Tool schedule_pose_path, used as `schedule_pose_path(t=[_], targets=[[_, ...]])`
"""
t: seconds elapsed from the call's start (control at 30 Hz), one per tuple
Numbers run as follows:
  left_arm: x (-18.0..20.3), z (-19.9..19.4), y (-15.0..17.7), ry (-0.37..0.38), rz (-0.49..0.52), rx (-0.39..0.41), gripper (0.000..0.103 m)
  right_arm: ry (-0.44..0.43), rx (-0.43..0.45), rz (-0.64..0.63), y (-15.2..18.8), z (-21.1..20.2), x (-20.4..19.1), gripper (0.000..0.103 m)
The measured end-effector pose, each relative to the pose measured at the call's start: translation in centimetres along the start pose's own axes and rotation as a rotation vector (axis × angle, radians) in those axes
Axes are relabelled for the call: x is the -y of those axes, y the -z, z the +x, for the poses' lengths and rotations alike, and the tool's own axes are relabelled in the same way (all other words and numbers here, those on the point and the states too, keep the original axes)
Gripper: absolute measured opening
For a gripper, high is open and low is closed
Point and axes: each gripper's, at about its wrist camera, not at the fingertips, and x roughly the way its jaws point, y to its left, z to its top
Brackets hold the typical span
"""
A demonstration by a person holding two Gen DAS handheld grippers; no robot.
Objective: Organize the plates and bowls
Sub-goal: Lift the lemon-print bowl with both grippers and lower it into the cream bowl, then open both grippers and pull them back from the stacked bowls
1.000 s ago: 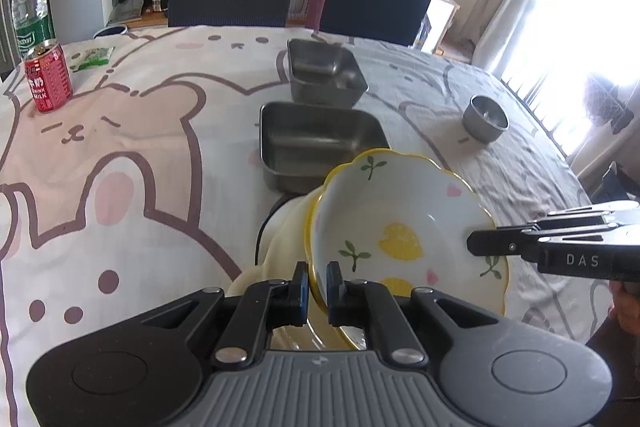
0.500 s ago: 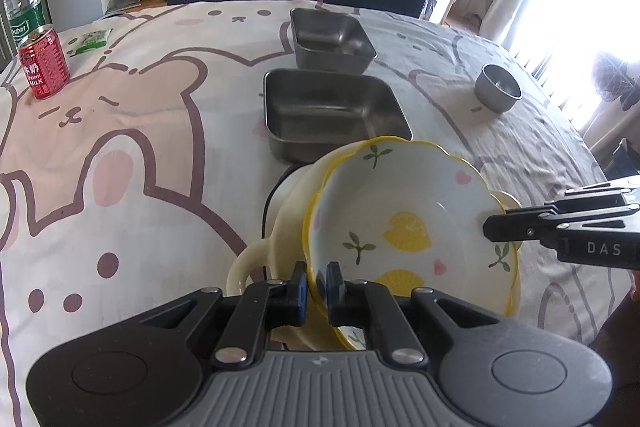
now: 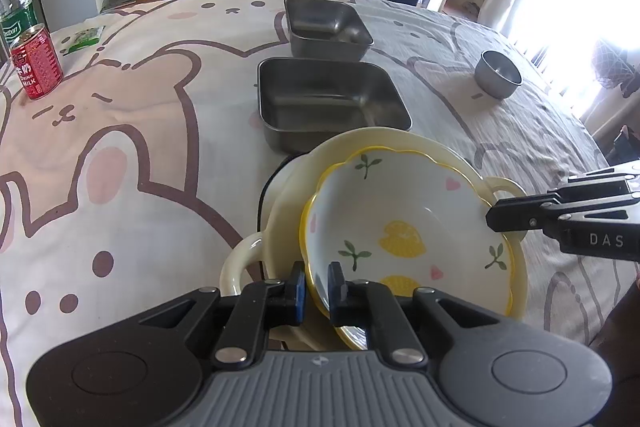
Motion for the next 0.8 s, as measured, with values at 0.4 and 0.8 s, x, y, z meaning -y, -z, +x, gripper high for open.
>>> schedule_pose_path(t=[0.4,0.8], targets=[[0.1,0.1,-0.4,0.039,-0.001,-0.031,0.029,-0.035,-0.001,-0.011,0.2,0.3,-0.2,0.032],[0.5,-3.0,-1.3,0.018,0.030,0.067,0.074,-0.063,0.053,-0.024,0.5,-1.9,-0.2,0.072]])
